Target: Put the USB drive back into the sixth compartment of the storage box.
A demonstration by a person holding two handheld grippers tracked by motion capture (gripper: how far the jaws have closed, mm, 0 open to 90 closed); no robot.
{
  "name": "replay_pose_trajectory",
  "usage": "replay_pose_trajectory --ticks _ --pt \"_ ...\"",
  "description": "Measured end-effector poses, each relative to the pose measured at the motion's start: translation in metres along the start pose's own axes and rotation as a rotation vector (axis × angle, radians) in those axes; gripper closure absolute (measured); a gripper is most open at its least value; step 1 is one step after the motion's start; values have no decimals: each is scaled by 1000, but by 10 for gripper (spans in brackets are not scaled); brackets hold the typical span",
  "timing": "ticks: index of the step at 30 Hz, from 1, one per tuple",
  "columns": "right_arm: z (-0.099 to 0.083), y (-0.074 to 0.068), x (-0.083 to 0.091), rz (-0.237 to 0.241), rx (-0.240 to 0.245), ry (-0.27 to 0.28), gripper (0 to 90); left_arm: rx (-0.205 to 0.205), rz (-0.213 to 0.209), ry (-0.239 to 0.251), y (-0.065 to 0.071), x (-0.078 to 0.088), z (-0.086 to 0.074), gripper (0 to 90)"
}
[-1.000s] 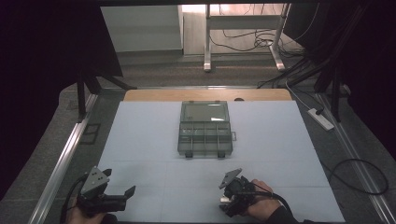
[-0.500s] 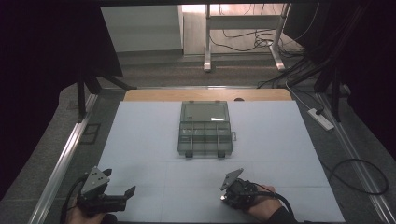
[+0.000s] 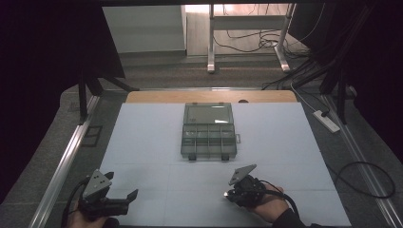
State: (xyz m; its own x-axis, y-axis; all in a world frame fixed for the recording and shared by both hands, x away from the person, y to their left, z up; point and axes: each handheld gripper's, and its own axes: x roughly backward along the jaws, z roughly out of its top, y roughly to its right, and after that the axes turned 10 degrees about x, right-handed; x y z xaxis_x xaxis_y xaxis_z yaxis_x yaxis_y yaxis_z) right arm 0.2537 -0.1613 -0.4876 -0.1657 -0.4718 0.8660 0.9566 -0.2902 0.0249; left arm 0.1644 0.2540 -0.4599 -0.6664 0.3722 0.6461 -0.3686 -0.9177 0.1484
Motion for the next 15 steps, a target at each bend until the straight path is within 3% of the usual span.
replay_pose_trajectory --ticks 15 --pt "7 11 13 -6 -55 88 790 6 1 -6 0 -1 0 15"
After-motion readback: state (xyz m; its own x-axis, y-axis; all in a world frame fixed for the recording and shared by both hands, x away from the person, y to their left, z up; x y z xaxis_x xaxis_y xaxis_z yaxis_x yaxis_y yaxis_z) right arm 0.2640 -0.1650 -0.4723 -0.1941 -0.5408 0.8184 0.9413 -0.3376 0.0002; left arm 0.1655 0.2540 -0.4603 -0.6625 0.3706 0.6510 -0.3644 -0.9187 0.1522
